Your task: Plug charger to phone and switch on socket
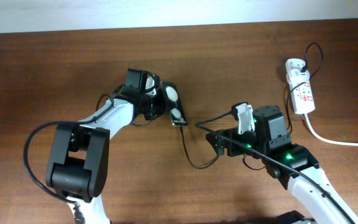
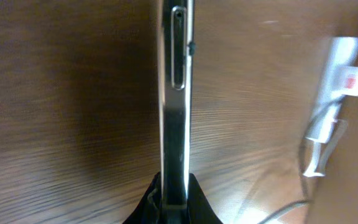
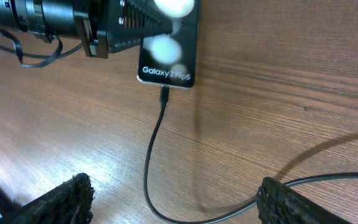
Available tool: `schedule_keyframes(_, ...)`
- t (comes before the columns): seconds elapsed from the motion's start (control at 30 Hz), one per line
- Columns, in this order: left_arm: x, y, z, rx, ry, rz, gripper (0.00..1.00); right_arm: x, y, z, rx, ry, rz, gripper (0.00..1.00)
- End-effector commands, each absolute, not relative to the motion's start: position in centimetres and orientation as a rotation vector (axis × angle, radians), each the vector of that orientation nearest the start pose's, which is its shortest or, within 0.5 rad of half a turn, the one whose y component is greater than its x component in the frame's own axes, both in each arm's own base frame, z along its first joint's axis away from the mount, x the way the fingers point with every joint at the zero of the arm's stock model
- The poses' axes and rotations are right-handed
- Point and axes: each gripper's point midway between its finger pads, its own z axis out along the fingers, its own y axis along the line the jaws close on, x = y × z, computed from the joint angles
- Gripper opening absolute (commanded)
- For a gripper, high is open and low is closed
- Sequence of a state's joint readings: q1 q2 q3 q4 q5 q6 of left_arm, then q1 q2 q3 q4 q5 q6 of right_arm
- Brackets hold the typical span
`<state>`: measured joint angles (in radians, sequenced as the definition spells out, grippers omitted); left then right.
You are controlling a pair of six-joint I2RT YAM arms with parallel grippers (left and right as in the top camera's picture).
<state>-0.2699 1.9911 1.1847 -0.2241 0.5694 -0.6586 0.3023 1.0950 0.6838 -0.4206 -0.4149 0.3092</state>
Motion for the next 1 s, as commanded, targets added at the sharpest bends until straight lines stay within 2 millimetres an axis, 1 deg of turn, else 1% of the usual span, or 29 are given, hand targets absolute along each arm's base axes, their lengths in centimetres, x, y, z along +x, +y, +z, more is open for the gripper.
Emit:
schedule_keyframes(0.0,42.1,-20.1,2.5,-0.308,2.716,-0.943,0.01,26.9,15.4,13.2,-0.198,2.457,0.758,0.87)
schedule_keyframes(0.07,41.9,-20.0,2.3,-0.314,2.727,-0.938,0.13,26.9,15.4,13.2,-0.199,2.457,0.759,0.87)
schedule_keyframes(0.13,41.5,-19.7,1.8,-0.332,2.750,-0.909,0.27,26.7,15.4,13.1,-0.197,2.465,0.759,0.87)
schedule_keyframes(0.17,41.3,-19.4,1.6,-0.344,2.764,-0.889,0.32,26.6,15.4,13.0,-0.195,2.472,0.757,0.87)
schedule_keyframes(0.23,41.0,-19.1,1.2,-0.360,2.784,-0.862,0.39,26.5,15.3,12.9,-0.194,2.480,0.757,0.87)
schedule_keyframes(0.33,40.5,-18.9,1.0,-0.374,2.808,-0.847,0.58,26.3,15.3,12.8,-0.194,2.488,0.761,0.87)
schedule_keyframes(0.37,40.3,-18.8,0.8,-0.380,2.820,-0.843,0.66,26.2,15.3,12.7,-0.193,2.494,0.760,0.87)
schedule_keyframes(0.43,39.8,-18.6,0.6,-0.393,2.842,-0.828,0.78,26.1,15.3,12.6,-0.191,2.504,0.760,0.87)
schedule_keyframes(0.5,39.4,-17.7,0.1,-0.424,2.871,-0.767,0.95,25.9,15.2,12.4,-0.190,2.514,0.763,0.87)
schedule_keyframes(0.53,39.1,-17.2,-0.2,-0.442,2.887,-0.728,0.99,25.8,15.2,12.4,-0.189,2.519,0.762,0.87)
schedule_keyframes(0.67,38.0,-14.2,-1.1,-0.549,2.954,-0.580,0.99,25.5,15.1,12.2,-0.186,2.533,0.760,0.87)
schedule_keyframes(0.73,37.6,-12.9,-0.6,-0.609,2.981,-0.559,0.99,25.7,15.0,12.5,-0.184,2.522,0.751,0.88)
schedule_keyframes(0.77,37.6,-12.6,0.0,-0.598,2.986,-0.560,0.99,25.8,14.9,12.8,-0.181,2.513,0.741,0.91)
schedule_keyframes(0.83,37.9,-12.4,1.8,-0.498,2.973,-0.565,0.99,26.5,14.4,13.2,-0.161,2.497,0.704,0.99)
schedule_keyframes(0.87,38.2,-12.5,3.1,-0.440,2.951,-0.570,0.99,27.1,13.9,13.7,-0.137,2.483,0.691,0.99)
schedule_keyframes(0.97,38.9,-12.7,8.6,-0.289,2.820,-0.598,0.99,28.8,11.9,15.3,-0.050,2.437,0.673,0.99)
